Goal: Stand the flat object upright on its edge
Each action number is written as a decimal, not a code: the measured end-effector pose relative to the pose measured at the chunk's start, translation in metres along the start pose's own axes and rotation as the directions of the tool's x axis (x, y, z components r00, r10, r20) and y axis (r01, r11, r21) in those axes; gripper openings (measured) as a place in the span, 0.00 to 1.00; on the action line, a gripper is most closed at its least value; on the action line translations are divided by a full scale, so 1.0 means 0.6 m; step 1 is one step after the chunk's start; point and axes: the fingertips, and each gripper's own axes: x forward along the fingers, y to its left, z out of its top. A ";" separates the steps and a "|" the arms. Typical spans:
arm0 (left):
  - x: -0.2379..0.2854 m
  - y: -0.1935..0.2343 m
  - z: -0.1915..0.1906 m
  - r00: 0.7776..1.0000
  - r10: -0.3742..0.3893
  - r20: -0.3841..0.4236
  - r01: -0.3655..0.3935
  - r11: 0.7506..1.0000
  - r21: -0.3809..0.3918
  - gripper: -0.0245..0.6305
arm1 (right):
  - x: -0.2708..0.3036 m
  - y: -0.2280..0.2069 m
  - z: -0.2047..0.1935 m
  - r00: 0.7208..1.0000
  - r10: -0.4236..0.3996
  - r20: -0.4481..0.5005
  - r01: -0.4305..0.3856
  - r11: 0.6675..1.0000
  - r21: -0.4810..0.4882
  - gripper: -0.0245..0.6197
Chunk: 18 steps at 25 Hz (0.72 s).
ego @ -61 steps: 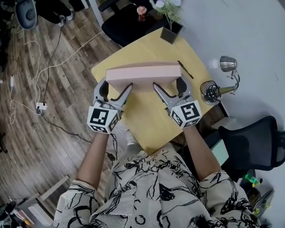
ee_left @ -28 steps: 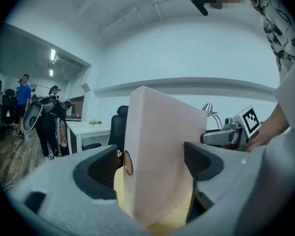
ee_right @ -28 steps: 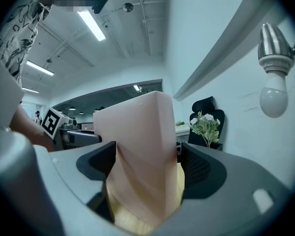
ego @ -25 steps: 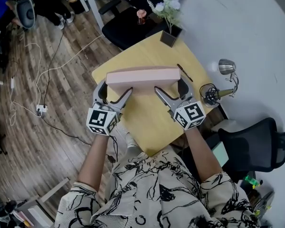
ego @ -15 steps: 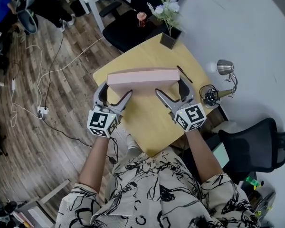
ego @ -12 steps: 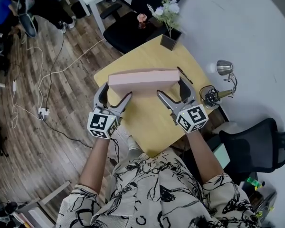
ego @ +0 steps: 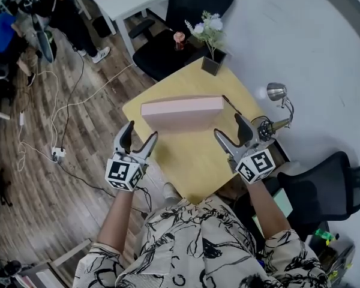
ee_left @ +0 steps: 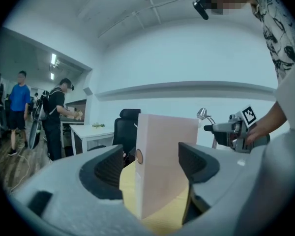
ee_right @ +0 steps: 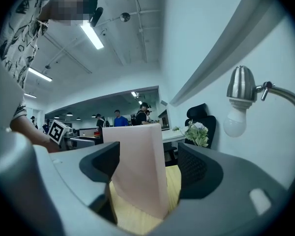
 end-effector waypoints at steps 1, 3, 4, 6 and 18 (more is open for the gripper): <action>-0.007 0.003 0.001 1.000 0.012 0.004 -0.012 1.000 0.008 0.56 | -0.009 -0.002 0.005 1.000 -0.012 0.008 0.012 1.000 0.001 0.59; -0.021 0.006 0.004 1.000 0.020 0.019 -0.020 1.000 0.005 0.50 | -0.026 -0.007 0.016 0.999 -0.044 0.025 0.044 0.999 0.007 0.52; -0.026 0.004 0.007 1.000 0.015 0.026 -0.015 1.000 0.001 0.47 | -0.033 -0.007 0.023 0.998 -0.058 0.033 0.058 0.998 0.007 0.47; -0.034 -0.003 0.015 0.999 0.004 0.037 -0.004 1.000 0.008 0.44 | -0.045 -0.006 0.038 0.996 -0.077 0.049 0.077 0.997 -0.002 0.41; -0.106 -0.008 0.112 0.981 0.186 0.063 -0.186 0.983 -0.002 0.11 | -0.107 0.004 0.105 0.977 -0.184 0.103 0.182 0.983 0.034 0.04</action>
